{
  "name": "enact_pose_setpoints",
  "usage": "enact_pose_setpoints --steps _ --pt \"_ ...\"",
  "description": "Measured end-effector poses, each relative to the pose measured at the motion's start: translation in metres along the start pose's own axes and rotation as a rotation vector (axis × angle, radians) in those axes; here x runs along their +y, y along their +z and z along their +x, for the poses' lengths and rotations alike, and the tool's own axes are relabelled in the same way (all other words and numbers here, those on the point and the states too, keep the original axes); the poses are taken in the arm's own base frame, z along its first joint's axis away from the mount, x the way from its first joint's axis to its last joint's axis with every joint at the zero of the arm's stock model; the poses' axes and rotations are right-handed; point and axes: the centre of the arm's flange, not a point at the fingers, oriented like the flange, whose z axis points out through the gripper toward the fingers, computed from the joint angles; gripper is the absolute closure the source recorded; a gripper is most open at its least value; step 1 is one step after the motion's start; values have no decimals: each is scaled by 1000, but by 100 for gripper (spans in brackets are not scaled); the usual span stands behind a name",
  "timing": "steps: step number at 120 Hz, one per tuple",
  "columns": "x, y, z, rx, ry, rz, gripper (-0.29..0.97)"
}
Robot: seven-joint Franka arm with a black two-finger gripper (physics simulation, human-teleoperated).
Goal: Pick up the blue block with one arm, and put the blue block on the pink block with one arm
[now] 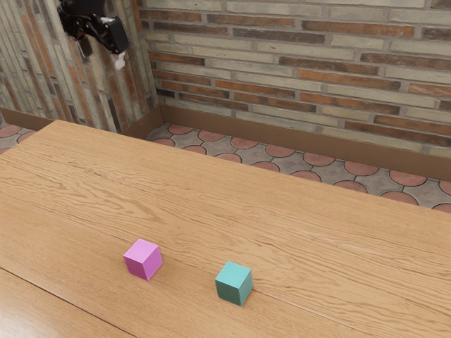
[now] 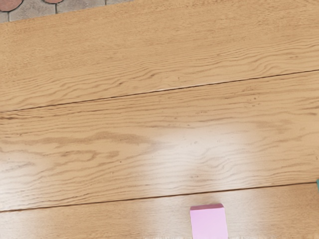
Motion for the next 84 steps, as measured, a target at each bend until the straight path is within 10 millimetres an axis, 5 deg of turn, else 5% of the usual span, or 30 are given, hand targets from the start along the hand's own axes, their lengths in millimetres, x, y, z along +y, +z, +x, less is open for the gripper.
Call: enact_pose_setpoints --steps 19,30,42,71,79,84 --pt "49 -18 -5 -35 261 31 0" --pt "97 -22 -5 -45 434 25 0" --pt "165 1 -3 -93 636 -57 0" --pt "318 189 -46 -316 1016 -178 0" --pt "340 237 -49 -327 1057 -221 0" --pt "329 265 -39 -325 1028 -244 0"
